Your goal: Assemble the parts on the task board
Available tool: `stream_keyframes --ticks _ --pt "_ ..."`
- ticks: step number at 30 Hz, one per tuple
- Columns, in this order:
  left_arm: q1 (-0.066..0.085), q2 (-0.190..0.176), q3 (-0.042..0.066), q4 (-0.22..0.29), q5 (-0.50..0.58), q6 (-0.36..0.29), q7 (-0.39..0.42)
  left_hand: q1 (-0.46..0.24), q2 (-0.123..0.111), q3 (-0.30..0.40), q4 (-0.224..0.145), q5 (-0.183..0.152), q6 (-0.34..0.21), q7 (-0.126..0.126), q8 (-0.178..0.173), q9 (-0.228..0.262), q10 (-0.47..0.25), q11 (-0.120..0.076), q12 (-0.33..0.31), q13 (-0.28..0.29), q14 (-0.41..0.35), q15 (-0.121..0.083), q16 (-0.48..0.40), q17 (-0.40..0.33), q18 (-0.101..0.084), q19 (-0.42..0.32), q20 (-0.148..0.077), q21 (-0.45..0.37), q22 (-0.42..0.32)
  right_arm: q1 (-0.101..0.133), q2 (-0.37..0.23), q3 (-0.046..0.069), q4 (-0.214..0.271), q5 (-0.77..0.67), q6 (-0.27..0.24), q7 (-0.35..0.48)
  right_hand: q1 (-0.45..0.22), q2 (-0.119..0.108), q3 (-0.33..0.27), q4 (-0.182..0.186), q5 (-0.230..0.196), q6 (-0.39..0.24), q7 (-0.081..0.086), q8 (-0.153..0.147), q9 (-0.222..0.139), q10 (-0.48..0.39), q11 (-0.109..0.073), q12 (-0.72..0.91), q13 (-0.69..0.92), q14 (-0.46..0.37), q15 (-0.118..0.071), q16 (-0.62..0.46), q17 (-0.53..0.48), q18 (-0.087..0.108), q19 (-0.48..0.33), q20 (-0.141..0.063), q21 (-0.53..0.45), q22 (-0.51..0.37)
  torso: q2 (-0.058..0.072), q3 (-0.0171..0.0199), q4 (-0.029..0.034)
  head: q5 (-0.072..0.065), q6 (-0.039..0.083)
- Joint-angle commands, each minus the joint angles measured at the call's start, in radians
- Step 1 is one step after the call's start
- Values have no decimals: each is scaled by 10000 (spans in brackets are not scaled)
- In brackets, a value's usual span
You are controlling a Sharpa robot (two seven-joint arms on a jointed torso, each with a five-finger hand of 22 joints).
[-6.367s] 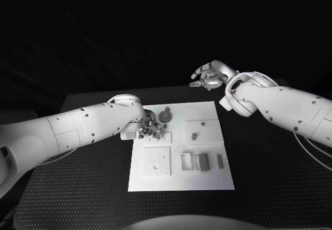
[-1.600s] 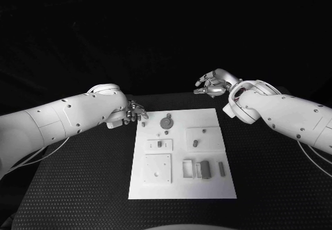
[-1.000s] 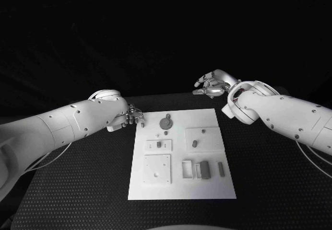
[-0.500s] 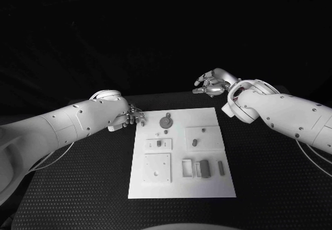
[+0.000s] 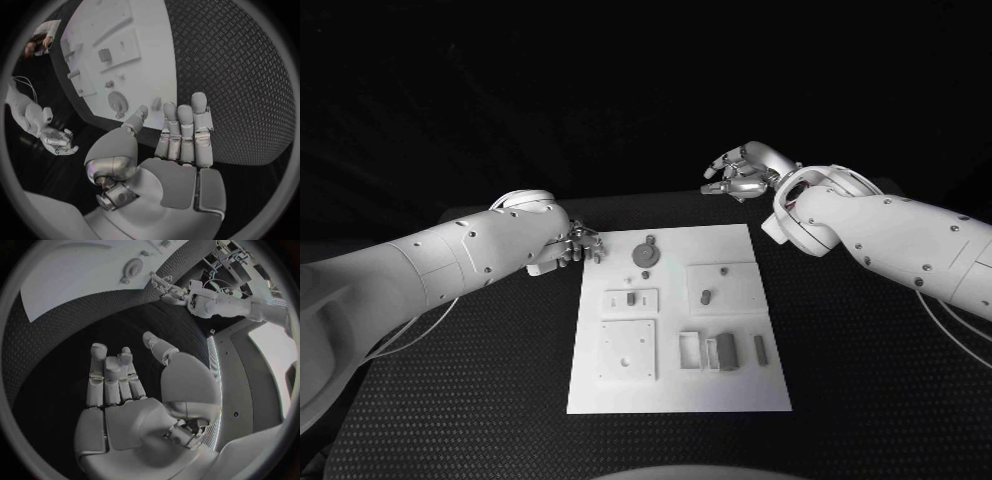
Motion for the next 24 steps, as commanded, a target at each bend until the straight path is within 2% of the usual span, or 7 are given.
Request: stream_keyframes --ticks 1,14,21,24 --pt "-7 43 -1 -9 71 176 163 35 129 17 -57 3 -28 117 52 -28 44 23 -58 -10 70 22 -25 -17 190 39 14 -66 16 -5 11 5 14 -14 99 98 -105 -21 6 72 -25 -4 45 -62 -16 -52 -12 67 -10 -96 -4 -54 -14 124 21 -53 -39 174 -1 3 0 -13 -5" --pt "-62 131 -14 -145 80 342 239 395 505 33 -148 6 107 82 140 -227 98 -9 -51 -1 96 4 20 -41 185 72 3 -77 108 -5 6 5 26 -14 107 96 -107 -19 5 74 -26 -3 46 -60 -17 -53 -12 69 -11 -96 -4 -53 -14 124 22 -52 -40 175 5 0 -1 -35 -30" --pt "-69 139 -16 -275 123 276 313 732 751 72 -143 9 179 69 150 -376 134 -22 -61 -4 110 -2 41 -61 171 83 -2 -88 170 -5 16 5 15 -14 110 99 -108 -18 5 75 -26 -3 45 -60 -17 -53 -12 70 -12 -96 -4 -53 -15 124 22 -52 -40 175 2 3 1 -49 -43" --pt "-69 146 -16 -276 133 224 355 912 924 76 -161 4 237 57 166 -441 162 -34 -63 -4 128 -9 60 -69 167 95 -8 -90 205 -5 16 5 16 -14 110 100 -108 -18 4 75 -26 -3 45 -59 -17 -54 -12 71 -12 -96 -4 -52 -15 124 22 -52 -40 175 4 1 3 -57 -60"
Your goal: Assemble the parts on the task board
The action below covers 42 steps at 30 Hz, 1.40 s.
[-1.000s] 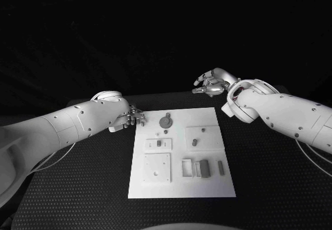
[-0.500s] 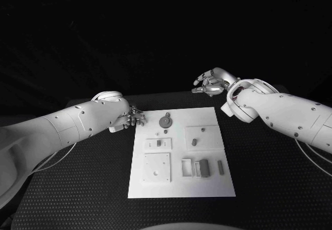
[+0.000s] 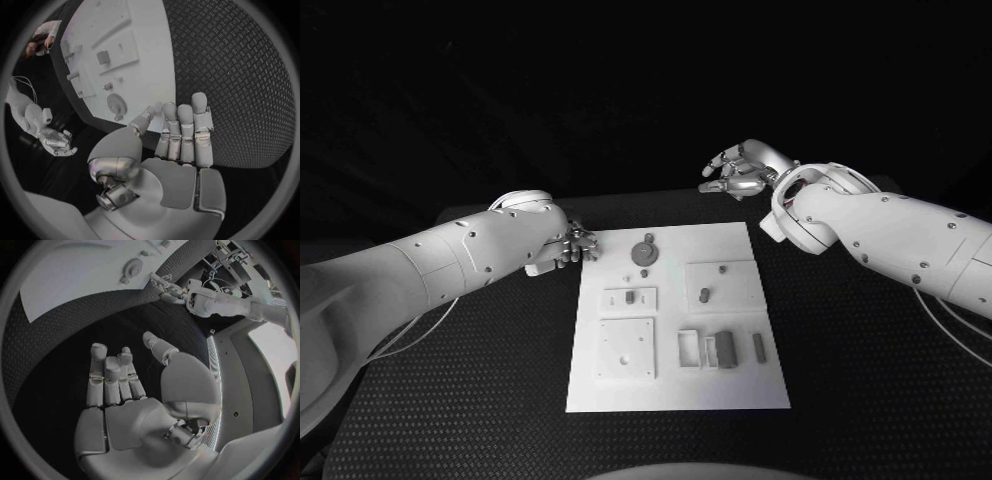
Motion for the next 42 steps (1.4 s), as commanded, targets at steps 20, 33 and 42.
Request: stream_keyframes --ticks 20,33,42 --pt "5 -319 18 309 1179 -593 398 1494 331 1000 39 -26 1013 -293 525 -214 511 -277 -139 -55 347 -95 202 -79 142 385 -99 21 276 -4 -17 5 4 -17 128 101 -109 -18 3 76 -26 3 74 -56 -10 -55 -12 74 -14 -96 -4 -51 -17 123 23 -52 -40 175 -14 -2 3 -9 -54" --pt "80 -1982 25 3189 2293 -1775 118 1366 290 1080 13 -26 1218 -386 639 -259 730 -370 -154 -53 528 -158 251 -110 158 554 -160 74 364 -4 -71 4 -3 -9 168 93 -112 -22 1 78 -27 2 74 -55 -11 -56 -12 76 -16 -96 -3 -51 -18 123 23 -52 -41 176 -21 -4 31 20 -55" --pt "67 -2734 -35 4676 2392 -2204 -94 1279 145 1085 19 -26 1411 -469 718 -300 916 -452 -137 -36 685 -217 305 -118 176 698 -211 129 418 -4 -127 4 21 3 175 90 -113 -24 0 79 -27 2 75 -54 -12 -57 -12 78 -17 -97 -3 -51 -18 123 22 -51 -42 176 -3 -10 16 37 -78"
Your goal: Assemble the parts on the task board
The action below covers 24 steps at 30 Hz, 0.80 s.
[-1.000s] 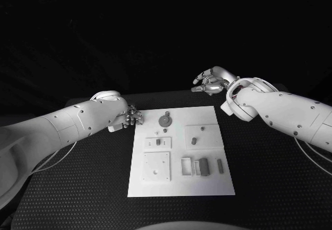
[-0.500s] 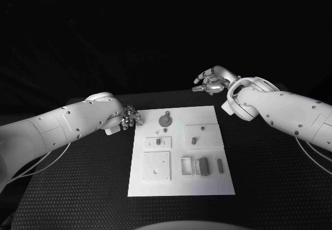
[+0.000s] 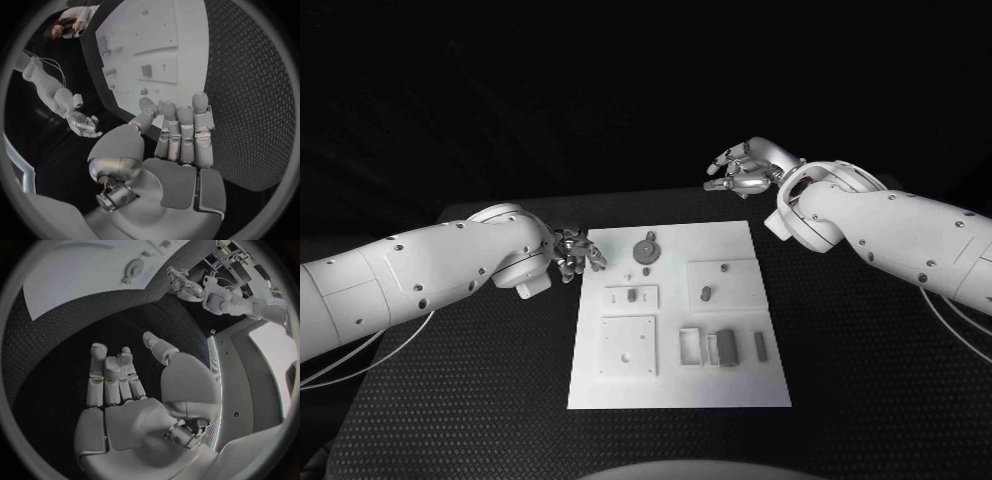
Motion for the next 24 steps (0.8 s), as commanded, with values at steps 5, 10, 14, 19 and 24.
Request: stream_keyframes --ticks 5,10,14,19,24 --pt "-18 -191 -247 618 172 -669 -192 -3 -2 53 24 35 183 83 249 127 144 -71 -29 5 118 -82 32 -17 225 57 0 20 128 -4 -23 6 28 1 138 90 -113 -23 0 79 -26 -10 50 -53 -14 -57 -12 38 -19 -97 -4 -51 -11 124 22 -52 -42 176 22 -11 -2 2 -47" --pt "-37 -155 -400 781 -5 -805 -287 -21 -20 57 27 35 197 77 251 112 164 -77 -31 8 137 -94 36 -20 225 76 -7 24 134 -4 -16 6 40 3 140 90 -114 -24 -1 80 -26 -10 50 -52 -15 -58 -12 39 -20 -98 -3 -51 -11 124 22 -52 -43 176 18 -8 -9 26 -73" --pt "-48 -83 -551 809 -79 -764 -342 -68 -63 52 45 35 259 58 275 97 203 -95 -29 17 172 -113 48 -23 225 113 -21 35 144 -4 -3 6 29 3 138 90 -114 -23 -1 80 -26 -10 51 -52 -15 -58 -12 40 -20 -98 -3 -51 -12 124 21 -51 -43 176 28 -6 -22 25 -83" --pt "-84 17 -782 831 -175 -810 -351 -106 -91 55 57 35 298 38 288 75 251 -115 -15 36 216 -136 73 -19 228 161 -40 53 157 -5 -3 6 20 3 138 93 -115 -23 -1 81 -26 -11 51 -51 -16 -59 -12 40 -21 -98 -3 -51 -12 124 21 -51 -44 176 27 -1 -19 18 -110" --pt "-141 88 -825 824 -282 -837 -357 -137 -112 53 69 35 320 28 297 62 279 -125 -3 51 243 -152 92 -14 228 191 -53 66 166 -5 0 6 23 3 139 96 -115 -23 -1 81 -26 -11 51 -51 -16 -59 -12 41 -22 -99 -3 -51 -13 124 21 -51 -44 176 19 -2 -17 2 -126"
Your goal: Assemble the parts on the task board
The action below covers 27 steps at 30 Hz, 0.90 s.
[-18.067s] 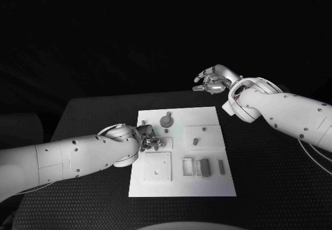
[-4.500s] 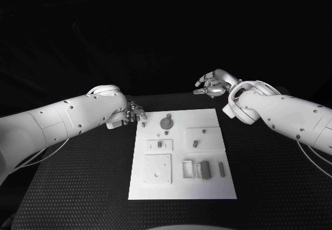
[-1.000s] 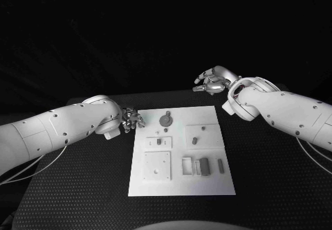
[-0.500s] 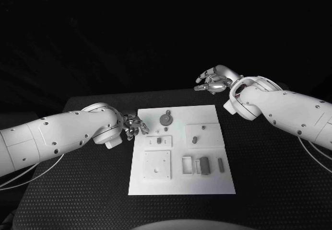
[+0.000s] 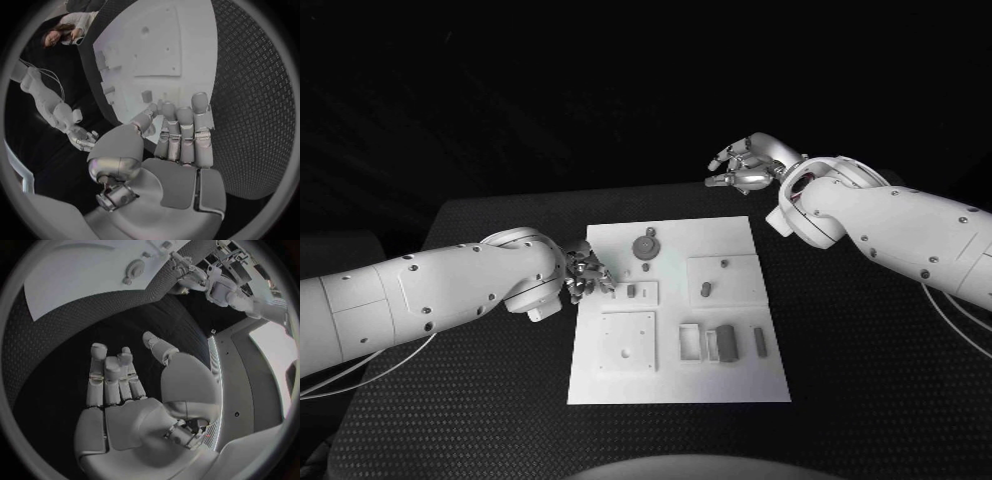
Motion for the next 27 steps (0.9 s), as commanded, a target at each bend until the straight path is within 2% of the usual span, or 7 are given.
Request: stream_keyframes --ticks 1,8,27 --pt "-2 48 -23 36 -202 -142 -38 -69 8 19 30 27 162 77 299 60 123 -40 0 14 116 -100 55 -5 229 75 -36 62 170 -5 5 3 14 -9 118 97 -115 -23 -1 82 -26 -2 48 -51 -17 -60 -12 41 -13 -99 -3 -51 -14 123 20 -51 -45 176 -8 2 0 -20 -11" --pt "-7 105 -100 48 -448 -175 -51 -114 -24 16 49 27 220 51 335 48 172 -66 33 47 162 -129 99 8 232 132 -61 93 186 -5 -11 3 25 -9 117 98 -116 -23 -1 82 -26 -3 48 -50 -17 -60 -12 42 -14 -99 -3 -51 -14 123 20 -51 -45 176 -10 6 3 -31 -27" --pt "-48 205 -174 -31 -989 75 -224 -213 -99 1 96 27 338 0 435 46 210 -113 73 104 195 -170 155 28 226 191 -97 132 202 -6 -26 3 31 -9 117 99 -115 -22 -2 83 -26 -5 49 -48 -19 -62 -11 45 -16 -101 -3 -51 -16 123 19 -51 -47 176 -6 2 5 -50 -69"
